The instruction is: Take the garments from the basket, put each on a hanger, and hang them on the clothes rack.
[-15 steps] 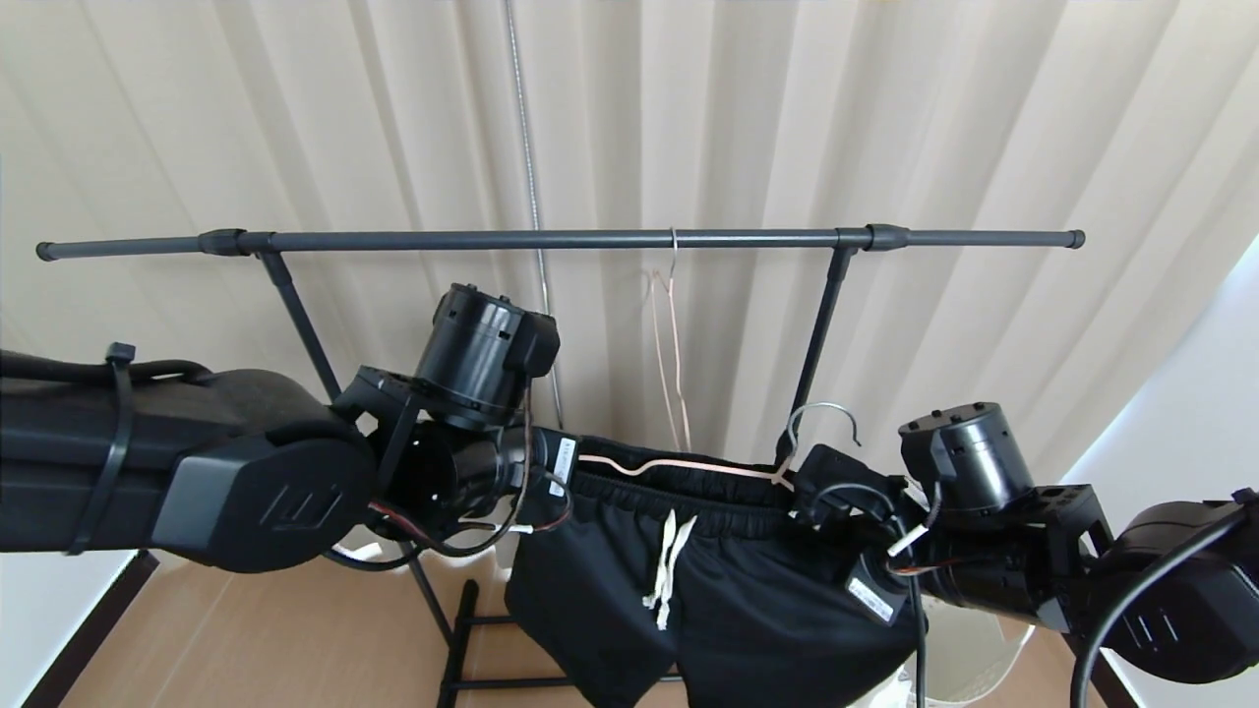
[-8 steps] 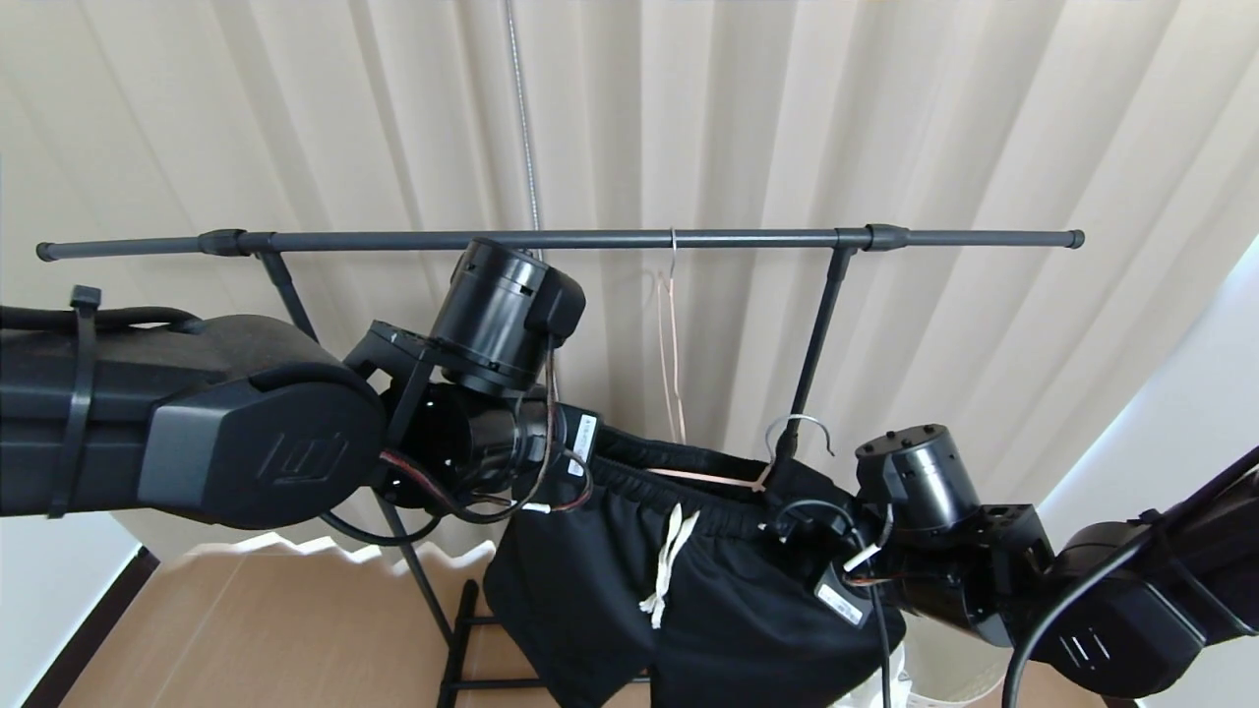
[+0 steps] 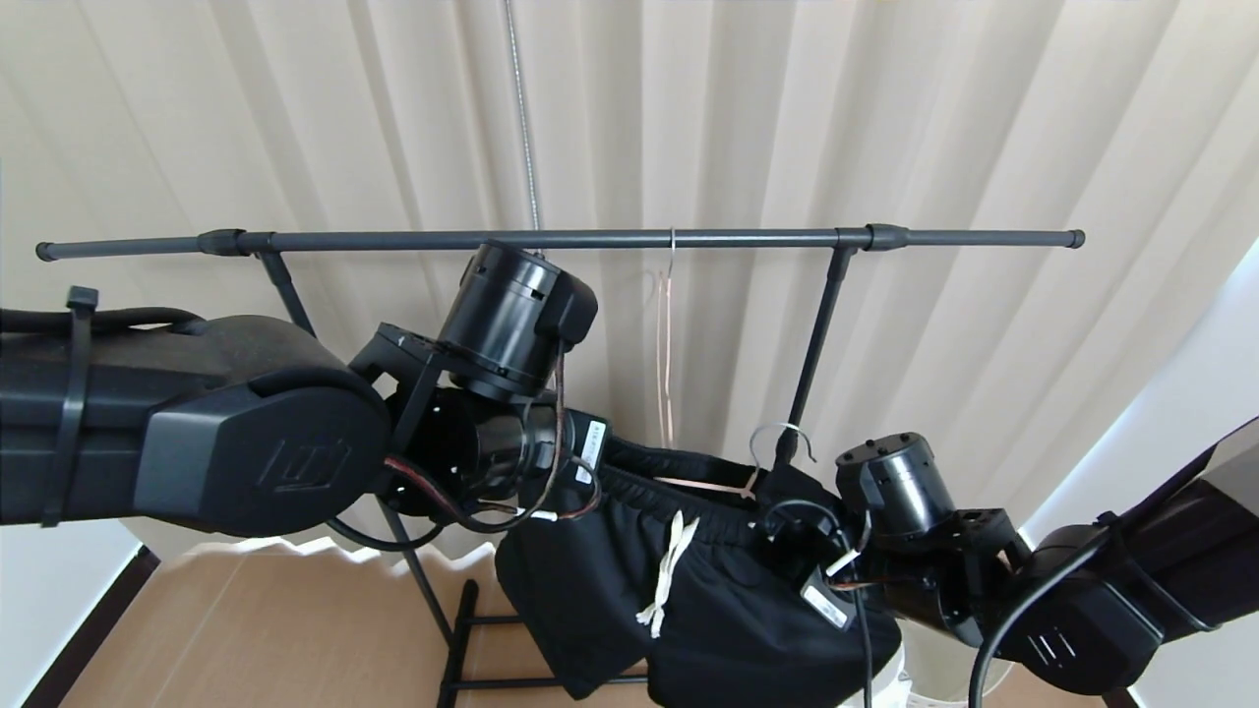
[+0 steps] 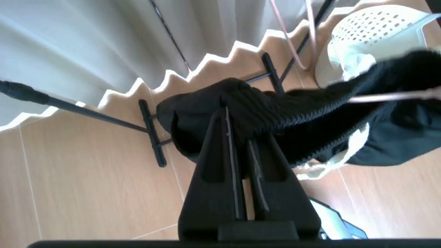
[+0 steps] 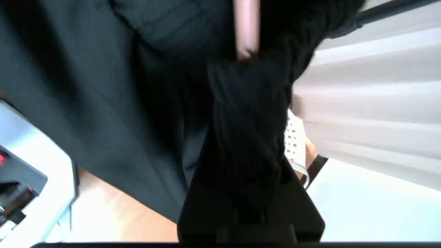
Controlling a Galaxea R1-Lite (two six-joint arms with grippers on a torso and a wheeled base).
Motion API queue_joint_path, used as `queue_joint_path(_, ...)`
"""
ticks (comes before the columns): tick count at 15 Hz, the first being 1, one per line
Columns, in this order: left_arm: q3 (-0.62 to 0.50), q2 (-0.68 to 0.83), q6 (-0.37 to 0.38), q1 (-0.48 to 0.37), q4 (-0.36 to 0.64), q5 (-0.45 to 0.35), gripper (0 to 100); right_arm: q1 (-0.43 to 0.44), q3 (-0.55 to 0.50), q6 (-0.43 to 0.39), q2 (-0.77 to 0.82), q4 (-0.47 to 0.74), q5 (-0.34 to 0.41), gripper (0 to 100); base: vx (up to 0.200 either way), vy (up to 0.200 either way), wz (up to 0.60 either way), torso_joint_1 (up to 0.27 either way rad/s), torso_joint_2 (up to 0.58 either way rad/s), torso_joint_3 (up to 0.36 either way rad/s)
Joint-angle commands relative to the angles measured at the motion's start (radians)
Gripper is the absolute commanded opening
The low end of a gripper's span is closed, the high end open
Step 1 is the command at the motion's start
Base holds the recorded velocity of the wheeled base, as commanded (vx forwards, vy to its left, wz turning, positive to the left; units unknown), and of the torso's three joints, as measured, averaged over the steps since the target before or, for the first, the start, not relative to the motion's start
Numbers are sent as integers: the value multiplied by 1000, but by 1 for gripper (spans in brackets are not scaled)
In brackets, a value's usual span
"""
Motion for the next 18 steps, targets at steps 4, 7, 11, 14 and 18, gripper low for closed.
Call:
queue_joint_path(4, -22, 5, 3, -69, 47, -3, 0, 12, -11, 72, -124, -3, 46, 0, 0, 0, 0, 0, 0, 0)
queue_joint_path(7, -19, 5, 3, -110, 49, -16, 0, 44, -6, 98, -150, -17, 65, 0, 0, 0, 0, 0, 0, 0)
queue_joint_path(11, -14, 3, 3, -153, 47, -19, 0, 58, 35, 97, -162, -130, 63, 0, 0, 0, 0, 0, 0, 0)
queue_joint_path(14, -3, 8, -34, -184, 44, -60, 0, 63, 43, 98, -162, -185, 63, 0, 0, 0, 0, 0, 0, 0)
queue_joint_path(18, -8, 38, -117, -184, 38, -55, 0, 63, 69, 98, -169, -264, 71, 0, 0, 0, 0, 0, 0, 0)
